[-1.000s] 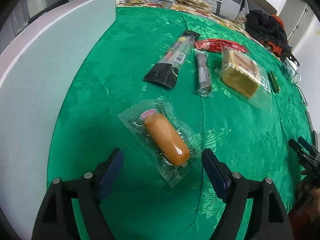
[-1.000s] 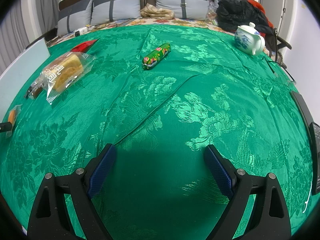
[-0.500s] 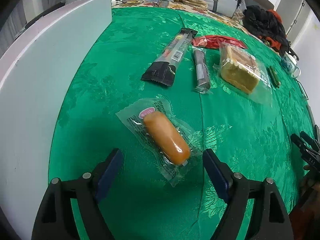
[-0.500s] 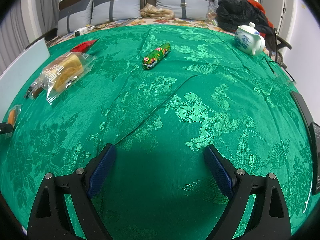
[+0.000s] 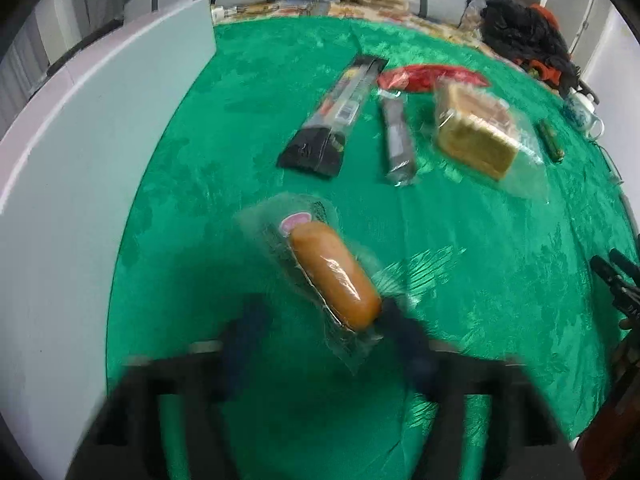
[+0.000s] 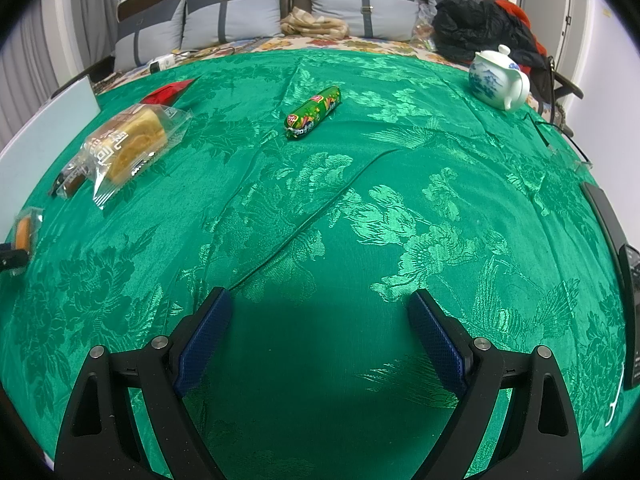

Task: Organize snacks

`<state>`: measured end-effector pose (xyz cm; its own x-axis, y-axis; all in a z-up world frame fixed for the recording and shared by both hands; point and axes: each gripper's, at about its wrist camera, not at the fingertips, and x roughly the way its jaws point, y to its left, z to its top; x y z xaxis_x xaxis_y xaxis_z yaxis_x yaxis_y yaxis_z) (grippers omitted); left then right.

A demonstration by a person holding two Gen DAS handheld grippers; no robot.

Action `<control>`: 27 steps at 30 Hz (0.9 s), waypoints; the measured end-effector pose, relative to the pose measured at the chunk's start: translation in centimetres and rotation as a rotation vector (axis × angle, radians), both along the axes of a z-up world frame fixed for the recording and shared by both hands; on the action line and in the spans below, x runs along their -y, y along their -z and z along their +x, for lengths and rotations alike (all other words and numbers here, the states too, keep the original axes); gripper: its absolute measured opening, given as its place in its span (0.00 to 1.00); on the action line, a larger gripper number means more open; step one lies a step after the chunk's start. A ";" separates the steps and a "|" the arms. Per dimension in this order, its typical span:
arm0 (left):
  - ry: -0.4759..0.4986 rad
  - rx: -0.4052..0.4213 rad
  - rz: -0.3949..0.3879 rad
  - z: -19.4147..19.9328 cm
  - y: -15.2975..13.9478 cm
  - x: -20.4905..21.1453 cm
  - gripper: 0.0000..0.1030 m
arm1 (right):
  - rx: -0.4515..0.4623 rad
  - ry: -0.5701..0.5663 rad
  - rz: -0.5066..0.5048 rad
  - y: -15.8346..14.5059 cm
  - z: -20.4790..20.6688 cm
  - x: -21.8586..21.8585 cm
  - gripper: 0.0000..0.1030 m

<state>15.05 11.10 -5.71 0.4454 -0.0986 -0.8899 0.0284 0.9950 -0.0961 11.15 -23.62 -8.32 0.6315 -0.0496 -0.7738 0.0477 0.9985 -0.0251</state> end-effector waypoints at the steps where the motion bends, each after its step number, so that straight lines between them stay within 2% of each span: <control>1: -0.002 -0.008 -0.026 0.1 -0.1 -0.1 0.25 | 0.000 0.000 0.000 0.0 0.0 0.0 0.90; 7: -0.031 0.022 -0.054 -0.9 -0.1 -0.5 0.24 | -0.017 -0.011 0.020 -0.2 0.1 0.3 0.89; 9: -0.041 0.032 -0.081 -1.3 -0.3 -0.7 0.24 | -0.018 0.012 0.135 -1.0 0.1 1.7 0.86; 10: -0.039 0.038 -0.090 -1.4 -0.4 -0.8 0.23 | 0.005 0.046 0.232 -1.6 0.1 3.1 0.86; 12: -0.024 0.049 -0.088 -1.6 -0.7 -0.5 0.23 | 0.027 0.147 0.309 -2.8 1.2 5.1 0.87; 14: -0.006 0.063 -0.079 -1.6 -1.1 -0.2 0.22 | -0.007 0.173 0.351 -3.9 4.3 6.2 0.87; 17: -0.001 0.084 -0.095 -1.7 -1.8 -0.2 0.22 | -0.057 0.143 0.397 -5.4 10.1 5.5 0.87; 20: -0.011 0.089 -0.117 -1.6 -2.0 -0.8 0.22 | -0.118 0.165 0.372 -5.5 15.4 4.3 0.83; 24: -0.021 0.088 -0.149 -1.9 -2.0 -1.7 0.21 | -0.276 0.180 0.301 -3.1 20.3 2.2 0.59; 25: -0.019 0.088 -0.154 -2.0 -1.9 -1.8 0.21 | -0.319 0.177 0.270 -2.3 21.1 1.5 0.58; 27: -0.016 0.085 -0.164 -1.9 -1.8 -1.8 0.21 | -0.311 0.156 0.150 -2.5 21.4 0.1 0.27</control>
